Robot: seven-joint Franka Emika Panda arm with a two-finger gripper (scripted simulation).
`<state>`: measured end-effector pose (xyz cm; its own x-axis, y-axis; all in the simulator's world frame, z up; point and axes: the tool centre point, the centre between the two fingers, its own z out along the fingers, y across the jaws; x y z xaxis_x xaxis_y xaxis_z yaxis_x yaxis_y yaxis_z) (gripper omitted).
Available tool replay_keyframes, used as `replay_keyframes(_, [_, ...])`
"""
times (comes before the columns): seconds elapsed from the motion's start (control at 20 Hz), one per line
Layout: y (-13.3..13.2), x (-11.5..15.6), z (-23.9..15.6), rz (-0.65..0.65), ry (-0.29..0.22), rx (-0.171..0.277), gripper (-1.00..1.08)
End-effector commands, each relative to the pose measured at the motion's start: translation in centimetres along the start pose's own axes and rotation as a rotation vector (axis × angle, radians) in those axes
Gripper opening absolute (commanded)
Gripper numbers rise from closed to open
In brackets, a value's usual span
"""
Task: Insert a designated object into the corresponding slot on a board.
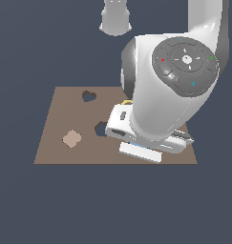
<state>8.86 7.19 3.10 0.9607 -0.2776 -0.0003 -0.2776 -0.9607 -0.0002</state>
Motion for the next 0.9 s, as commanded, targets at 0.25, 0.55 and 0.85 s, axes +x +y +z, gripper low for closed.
replay_keyframes(0.25, [0.4, 0.0, -0.2, 0.011, 0.000, 0.000, -1.00])
replay_keyframes(0.55, [2.9, 0.1, -0.4, 0.091, 0.000, 0.000, -1.00])
replay_keyframes(0.85, [7.4, -0.4, -0.7, 0.234, -0.001, 0.000, -1.00])
